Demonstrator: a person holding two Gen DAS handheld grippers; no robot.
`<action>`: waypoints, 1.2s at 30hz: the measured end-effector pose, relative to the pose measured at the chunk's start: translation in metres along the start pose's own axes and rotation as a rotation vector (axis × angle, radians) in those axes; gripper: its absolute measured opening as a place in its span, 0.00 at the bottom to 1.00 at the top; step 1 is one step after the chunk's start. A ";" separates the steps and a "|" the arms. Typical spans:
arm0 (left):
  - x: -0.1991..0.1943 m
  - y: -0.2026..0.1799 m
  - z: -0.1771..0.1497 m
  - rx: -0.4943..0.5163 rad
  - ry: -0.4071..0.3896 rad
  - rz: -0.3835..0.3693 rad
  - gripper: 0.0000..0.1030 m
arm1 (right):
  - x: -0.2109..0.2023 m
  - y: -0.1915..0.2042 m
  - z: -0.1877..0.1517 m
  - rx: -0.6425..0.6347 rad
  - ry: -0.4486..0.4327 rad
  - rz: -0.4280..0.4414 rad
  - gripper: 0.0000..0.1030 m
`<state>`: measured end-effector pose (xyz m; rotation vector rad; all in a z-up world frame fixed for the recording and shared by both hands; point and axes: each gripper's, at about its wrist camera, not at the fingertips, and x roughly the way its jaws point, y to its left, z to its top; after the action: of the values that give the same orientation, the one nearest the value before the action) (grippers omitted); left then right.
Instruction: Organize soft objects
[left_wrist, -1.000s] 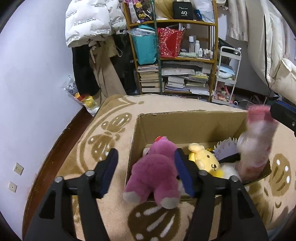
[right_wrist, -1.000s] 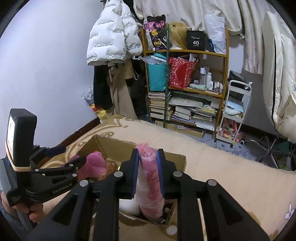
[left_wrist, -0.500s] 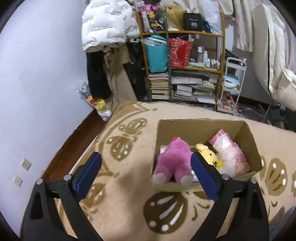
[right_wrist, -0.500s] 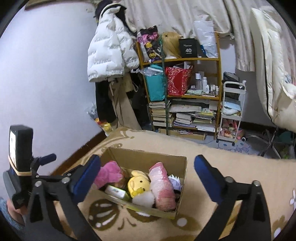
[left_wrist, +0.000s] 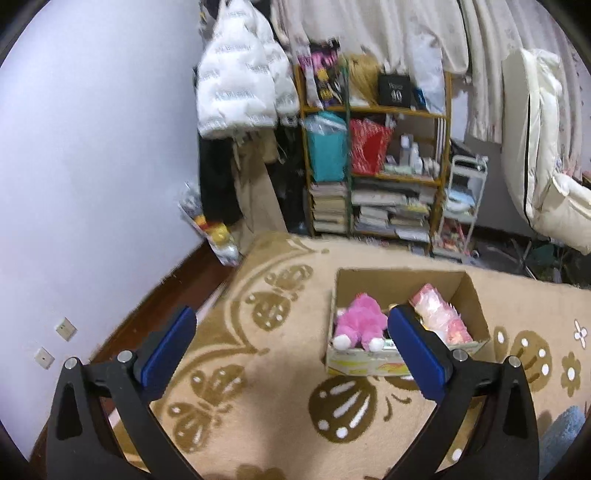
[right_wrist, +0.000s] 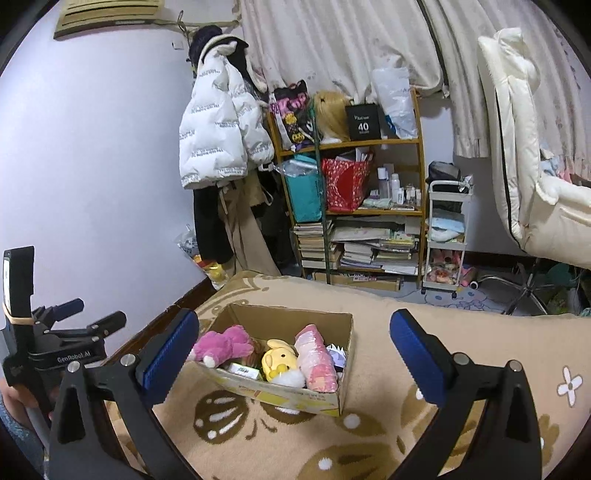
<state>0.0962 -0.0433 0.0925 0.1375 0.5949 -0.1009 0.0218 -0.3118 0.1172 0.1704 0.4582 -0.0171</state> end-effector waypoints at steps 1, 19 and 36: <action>-0.009 0.002 0.000 -0.002 -0.022 0.006 0.99 | -0.006 0.002 0.000 0.000 -0.007 0.005 1.00; -0.094 0.031 -0.061 -0.049 -0.264 -0.002 0.99 | -0.074 0.033 -0.046 -0.046 -0.092 0.058 1.00; -0.088 0.021 -0.110 -0.010 -0.254 -0.030 0.99 | -0.076 0.029 -0.091 -0.057 -0.108 0.013 1.00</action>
<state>-0.0336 -0.0001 0.0540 0.1045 0.3438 -0.1420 -0.0850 -0.2696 0.0753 0.1161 0.3490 -0.0003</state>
